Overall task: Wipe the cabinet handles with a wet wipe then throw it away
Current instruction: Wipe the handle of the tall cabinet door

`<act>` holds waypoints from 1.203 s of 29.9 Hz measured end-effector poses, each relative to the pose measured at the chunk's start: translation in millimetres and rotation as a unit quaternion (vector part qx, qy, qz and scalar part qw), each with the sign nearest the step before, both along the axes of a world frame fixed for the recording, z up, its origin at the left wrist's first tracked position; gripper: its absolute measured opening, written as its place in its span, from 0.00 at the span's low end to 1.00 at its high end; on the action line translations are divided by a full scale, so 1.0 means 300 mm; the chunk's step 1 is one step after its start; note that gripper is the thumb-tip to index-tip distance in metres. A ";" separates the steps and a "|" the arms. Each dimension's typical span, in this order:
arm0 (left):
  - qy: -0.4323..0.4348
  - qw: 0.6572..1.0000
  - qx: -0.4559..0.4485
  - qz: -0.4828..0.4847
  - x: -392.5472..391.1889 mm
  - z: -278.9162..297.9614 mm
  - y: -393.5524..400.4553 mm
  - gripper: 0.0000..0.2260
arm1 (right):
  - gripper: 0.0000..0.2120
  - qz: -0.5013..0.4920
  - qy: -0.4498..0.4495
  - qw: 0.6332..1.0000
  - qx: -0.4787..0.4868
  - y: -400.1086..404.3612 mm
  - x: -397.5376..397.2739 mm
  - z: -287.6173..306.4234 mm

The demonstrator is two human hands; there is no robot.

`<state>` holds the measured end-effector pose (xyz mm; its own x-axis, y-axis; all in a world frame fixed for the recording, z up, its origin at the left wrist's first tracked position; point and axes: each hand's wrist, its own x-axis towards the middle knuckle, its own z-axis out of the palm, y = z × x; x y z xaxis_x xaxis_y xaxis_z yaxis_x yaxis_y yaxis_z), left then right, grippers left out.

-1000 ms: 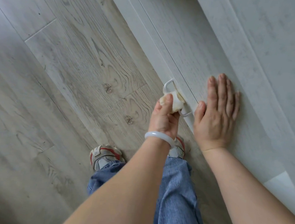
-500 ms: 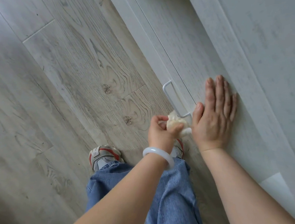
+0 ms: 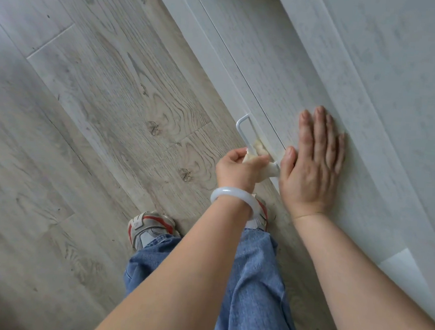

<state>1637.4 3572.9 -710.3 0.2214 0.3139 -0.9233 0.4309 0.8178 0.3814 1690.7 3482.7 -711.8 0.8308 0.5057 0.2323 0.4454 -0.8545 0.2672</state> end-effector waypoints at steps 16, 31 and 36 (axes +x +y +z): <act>-0.011 0.996 0.090 -0.024 -0.023 0.025 0.037 0.13 | 0.19 -0.009 0.104 0.994 0.017 0.002 -0.010 0.021; 0.048 0.989 0.084 -0.116 0.009 0.022 0.056 0.05 | 0.12 0.040 0.051 0.990 0.125 0.002 0.004 0.016; 0.048 0.954 0.127 -0.267 -0.007 0.049 0.093 0.15 | 0.20 0.018 0.092 0.988 0.121 0.000 -0.005 0.020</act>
